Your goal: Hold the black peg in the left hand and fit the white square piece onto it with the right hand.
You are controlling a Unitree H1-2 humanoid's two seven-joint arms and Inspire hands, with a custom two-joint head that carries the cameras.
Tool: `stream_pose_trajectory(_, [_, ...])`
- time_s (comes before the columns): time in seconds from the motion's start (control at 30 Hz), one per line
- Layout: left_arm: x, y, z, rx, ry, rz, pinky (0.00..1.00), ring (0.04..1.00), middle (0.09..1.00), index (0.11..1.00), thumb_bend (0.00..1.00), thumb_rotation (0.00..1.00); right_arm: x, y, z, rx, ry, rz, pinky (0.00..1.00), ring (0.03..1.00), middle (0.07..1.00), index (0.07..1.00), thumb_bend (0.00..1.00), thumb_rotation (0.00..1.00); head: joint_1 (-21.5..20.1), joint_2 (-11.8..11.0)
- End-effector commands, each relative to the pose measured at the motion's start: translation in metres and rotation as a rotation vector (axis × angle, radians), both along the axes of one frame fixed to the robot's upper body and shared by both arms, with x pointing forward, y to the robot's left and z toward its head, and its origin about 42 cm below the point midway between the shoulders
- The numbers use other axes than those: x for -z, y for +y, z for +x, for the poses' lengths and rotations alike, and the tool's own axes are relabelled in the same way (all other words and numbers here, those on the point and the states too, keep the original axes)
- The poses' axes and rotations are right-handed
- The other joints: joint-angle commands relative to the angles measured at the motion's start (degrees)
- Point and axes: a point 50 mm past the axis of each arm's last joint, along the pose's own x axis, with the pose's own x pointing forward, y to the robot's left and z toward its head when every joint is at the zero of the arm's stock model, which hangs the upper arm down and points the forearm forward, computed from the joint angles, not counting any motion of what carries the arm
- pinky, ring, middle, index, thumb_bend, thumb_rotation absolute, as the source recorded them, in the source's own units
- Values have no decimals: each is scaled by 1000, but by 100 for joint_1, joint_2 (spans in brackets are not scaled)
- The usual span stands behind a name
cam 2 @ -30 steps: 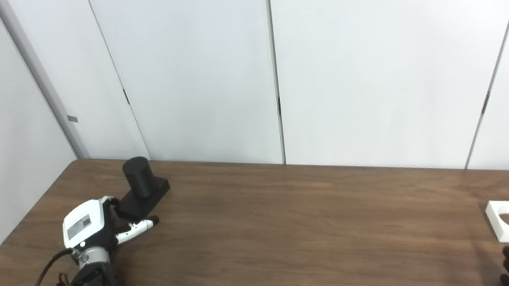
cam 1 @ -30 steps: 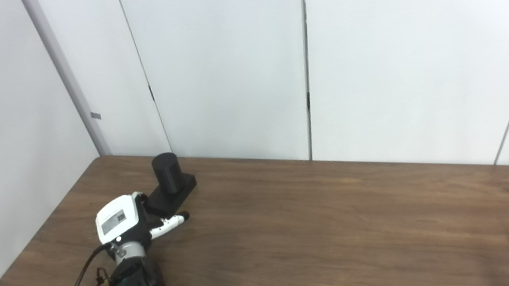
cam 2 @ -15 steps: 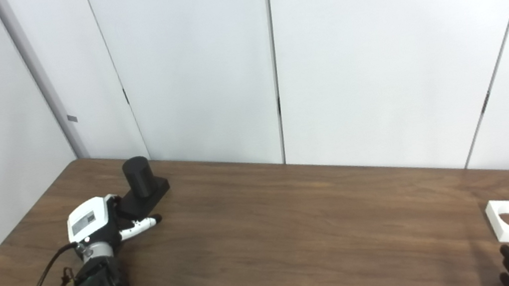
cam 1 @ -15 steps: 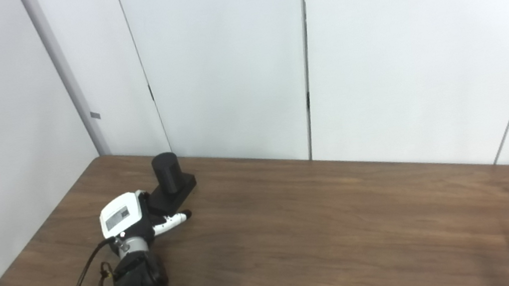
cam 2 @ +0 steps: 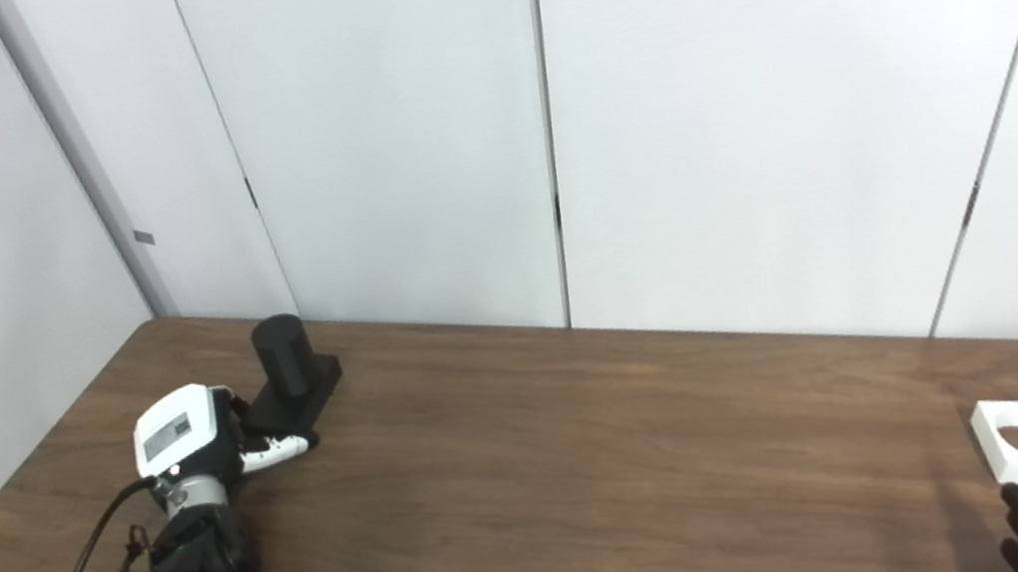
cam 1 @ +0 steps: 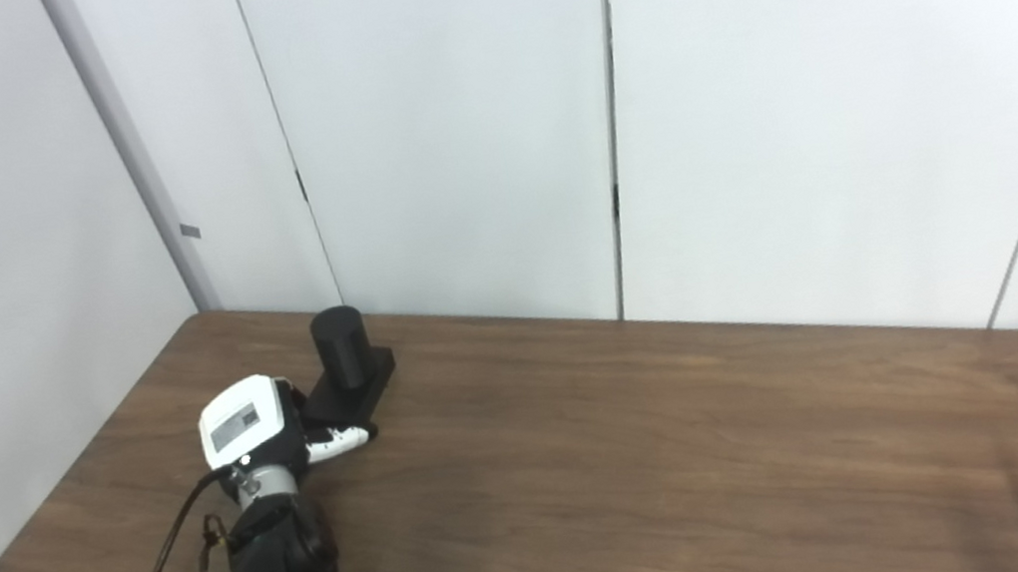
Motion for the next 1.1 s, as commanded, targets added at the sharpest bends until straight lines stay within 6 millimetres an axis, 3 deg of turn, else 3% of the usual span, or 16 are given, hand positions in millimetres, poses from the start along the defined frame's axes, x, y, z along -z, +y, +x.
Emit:
stream_pose_trajectory(0.0, [-30,10,12,9,-127,37,769,787,724,486,628,167,9,5,-27,12,30,16,1000,1000,973,1000,507,1000,8,1])
stream_pose_trajectory(0.13, [-29,11,11,20,-150,15,776,787,714,479,525,76,9,4,-27,11,26,24,1000,1000,974,1000,495,1000,8,6])
stream_pose_trajectory(0.8, [-24,7,8,40,-181,-36,717,776,714,483,515,49,10,2,-26,5,30,51,1000,1000,971,1000,509,1000,-6,65])
stream_pose_trajectory(1.07, [-27,-10,-8,103,-158,-89,676,776,723,483,512,55,7,5,-26,6,31,5,1000,1000,966,1000,497,1000,-16,122])
